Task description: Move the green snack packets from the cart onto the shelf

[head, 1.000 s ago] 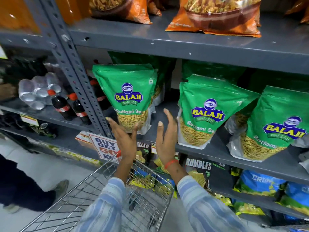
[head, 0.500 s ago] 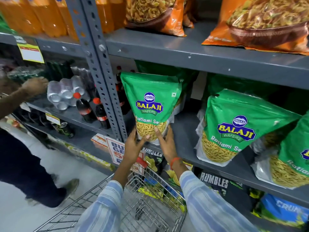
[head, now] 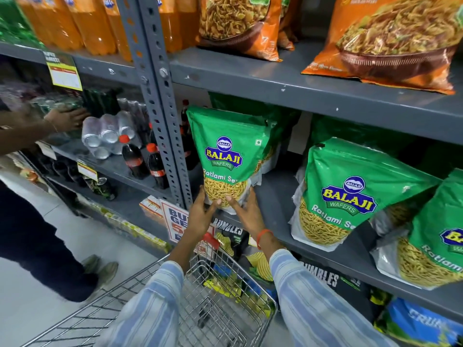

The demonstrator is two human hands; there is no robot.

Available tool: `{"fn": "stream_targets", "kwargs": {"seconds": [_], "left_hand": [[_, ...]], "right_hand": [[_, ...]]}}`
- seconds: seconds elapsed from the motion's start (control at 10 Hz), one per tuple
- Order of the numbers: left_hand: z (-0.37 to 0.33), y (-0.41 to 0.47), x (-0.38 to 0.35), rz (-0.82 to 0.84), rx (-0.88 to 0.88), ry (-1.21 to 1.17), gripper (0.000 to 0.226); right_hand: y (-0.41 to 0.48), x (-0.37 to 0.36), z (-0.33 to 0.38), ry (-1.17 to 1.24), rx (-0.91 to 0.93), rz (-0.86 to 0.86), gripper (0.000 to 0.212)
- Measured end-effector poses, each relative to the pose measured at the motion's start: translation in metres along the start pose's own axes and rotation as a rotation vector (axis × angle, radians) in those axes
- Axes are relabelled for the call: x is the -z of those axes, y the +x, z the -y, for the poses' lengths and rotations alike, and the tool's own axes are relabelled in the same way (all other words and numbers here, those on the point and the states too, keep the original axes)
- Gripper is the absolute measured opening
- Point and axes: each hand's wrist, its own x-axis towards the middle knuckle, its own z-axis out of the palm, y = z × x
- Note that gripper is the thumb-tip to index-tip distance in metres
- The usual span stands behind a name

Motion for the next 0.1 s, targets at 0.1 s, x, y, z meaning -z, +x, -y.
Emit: {"fn": "stream_targets", "kwargs": {"seconds": [0.1], "left_hand": [[-0.0052, -0.0088, -0.0077, -0.092, -0.055, 0.067, 0.076]], "right_hand": [[-0.0054, 0.0154, 0.0092, -0.124, -0.028, -0.001, 0.081]]}}
